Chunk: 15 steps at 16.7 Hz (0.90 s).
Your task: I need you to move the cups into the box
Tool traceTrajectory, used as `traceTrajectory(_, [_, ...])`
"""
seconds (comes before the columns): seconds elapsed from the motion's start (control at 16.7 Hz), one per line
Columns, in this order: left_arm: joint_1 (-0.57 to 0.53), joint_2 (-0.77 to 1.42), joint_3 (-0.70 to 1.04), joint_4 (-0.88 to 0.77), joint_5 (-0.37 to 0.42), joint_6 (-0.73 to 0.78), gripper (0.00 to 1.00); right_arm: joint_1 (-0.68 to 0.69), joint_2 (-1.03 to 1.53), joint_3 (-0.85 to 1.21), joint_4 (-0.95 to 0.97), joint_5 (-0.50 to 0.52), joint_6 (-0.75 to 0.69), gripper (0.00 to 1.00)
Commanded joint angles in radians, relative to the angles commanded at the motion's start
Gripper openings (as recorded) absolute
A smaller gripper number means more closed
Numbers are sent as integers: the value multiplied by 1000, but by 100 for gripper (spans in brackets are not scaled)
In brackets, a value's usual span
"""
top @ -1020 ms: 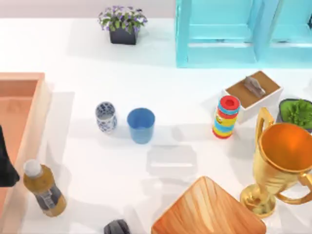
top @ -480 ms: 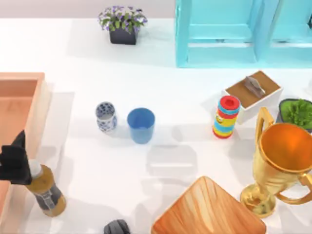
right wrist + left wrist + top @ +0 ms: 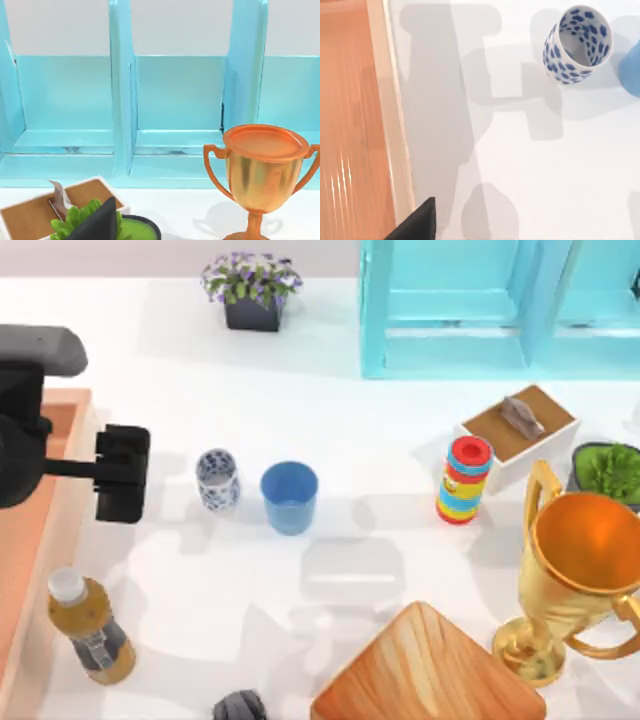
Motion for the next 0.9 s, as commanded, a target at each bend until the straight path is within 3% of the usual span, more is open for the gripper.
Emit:
traceTrajectory(0.54, [-130, 781, 818, -448, 7, -211, 100, 0, 0, 0, 0, 0, 0, 100])
traceTrajectory(0.9, [-152, 1076, 1123, -634, -11, -283, 100, 0, 0, 0, 0, 0, 0, 100])
